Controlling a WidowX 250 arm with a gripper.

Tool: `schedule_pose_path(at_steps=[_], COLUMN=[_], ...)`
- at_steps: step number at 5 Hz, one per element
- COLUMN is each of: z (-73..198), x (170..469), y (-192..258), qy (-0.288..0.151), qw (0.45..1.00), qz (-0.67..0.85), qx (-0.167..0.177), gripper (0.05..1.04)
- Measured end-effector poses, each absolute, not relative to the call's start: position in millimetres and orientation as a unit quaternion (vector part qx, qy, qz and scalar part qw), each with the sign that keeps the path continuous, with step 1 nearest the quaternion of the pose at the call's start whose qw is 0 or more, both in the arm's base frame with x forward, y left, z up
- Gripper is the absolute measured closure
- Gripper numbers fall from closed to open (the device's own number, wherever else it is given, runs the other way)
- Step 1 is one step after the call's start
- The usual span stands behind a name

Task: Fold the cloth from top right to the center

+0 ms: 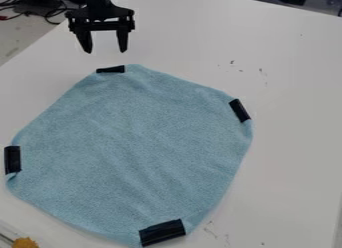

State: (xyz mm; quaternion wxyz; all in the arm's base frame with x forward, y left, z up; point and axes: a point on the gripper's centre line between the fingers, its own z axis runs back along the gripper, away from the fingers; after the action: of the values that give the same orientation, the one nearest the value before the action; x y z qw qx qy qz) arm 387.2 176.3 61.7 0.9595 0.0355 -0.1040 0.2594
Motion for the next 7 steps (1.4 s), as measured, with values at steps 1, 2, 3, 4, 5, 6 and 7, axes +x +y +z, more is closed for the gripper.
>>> schedule_pose_path(at_steps=[1, 2, 3, 4, 5, 6, 7], z=[45, 39, 45, 56, 59, 52, 48], x=[384, 390, 404, 413, 410, 404, 404], y=[174, 167, 140, 98, 50, 11, -16], qy=[-0.082, -0.066, -0.07, -0.058, -0.079, -0.07, -0.06], qw=[0.962, 0.967, 0.972, 0.972, 0.971, 0.966, 0.963], qz=[0.259, 0.242, 0.221, 0.221, 0.226, 0.25, 0.262], qx=[0.032, 0.036, 0.044, 0.049, 0.02, 0.0, -0.019], gripper=[0.083, 0.083, 0.083, 0.083, 0.083, 0.083, 0.083])
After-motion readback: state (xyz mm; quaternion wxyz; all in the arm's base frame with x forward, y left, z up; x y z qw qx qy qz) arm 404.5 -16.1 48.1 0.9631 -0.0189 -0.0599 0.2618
